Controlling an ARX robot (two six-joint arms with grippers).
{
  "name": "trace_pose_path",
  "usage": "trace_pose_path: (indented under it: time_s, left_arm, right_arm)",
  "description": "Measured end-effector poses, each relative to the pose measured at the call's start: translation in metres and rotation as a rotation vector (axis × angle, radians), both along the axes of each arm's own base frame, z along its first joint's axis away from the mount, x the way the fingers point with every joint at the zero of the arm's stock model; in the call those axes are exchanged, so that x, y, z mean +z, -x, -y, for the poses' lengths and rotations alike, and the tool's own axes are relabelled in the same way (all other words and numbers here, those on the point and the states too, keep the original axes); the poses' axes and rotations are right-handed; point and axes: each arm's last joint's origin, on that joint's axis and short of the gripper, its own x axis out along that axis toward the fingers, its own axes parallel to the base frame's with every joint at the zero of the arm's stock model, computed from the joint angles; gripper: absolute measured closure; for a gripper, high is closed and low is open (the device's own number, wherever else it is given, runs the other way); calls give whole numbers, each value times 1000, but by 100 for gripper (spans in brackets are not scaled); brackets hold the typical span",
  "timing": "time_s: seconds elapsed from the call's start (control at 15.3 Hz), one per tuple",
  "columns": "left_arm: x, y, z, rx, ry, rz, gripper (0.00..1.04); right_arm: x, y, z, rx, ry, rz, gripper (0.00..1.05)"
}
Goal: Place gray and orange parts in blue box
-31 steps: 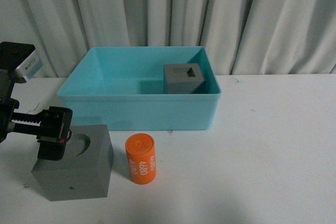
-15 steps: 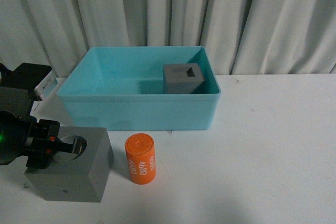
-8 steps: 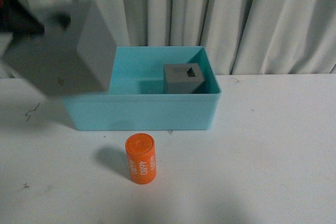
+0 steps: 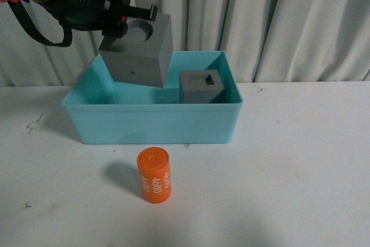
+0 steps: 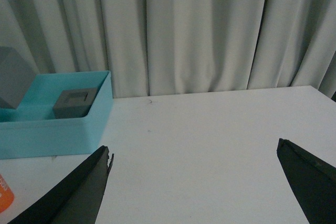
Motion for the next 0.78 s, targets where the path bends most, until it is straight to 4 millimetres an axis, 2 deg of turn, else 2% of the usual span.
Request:
trace_pose_path:
  time_s: [0.13, 0.26, 0.52, 0.78]
  left_arm:
    - [-29, -15, -10, 32, -66, -58, 86]
    - [-41, -22, -17, 44, -93, -81, 86]
    - [-41, -29, -16, 46, -98, -66, 86]
    - [-51, -36, -18, 53, -106, -95, 86]
  right_arm:
    - [0, 0, 0, 0, 0, 0, 6]
    - [0, 0, 0, 0, 0, 0, 6]
    - [0, 0, 0, 0, 0, 0, 6]
    - [0, 0, 0, 0, 0, 0, 6]
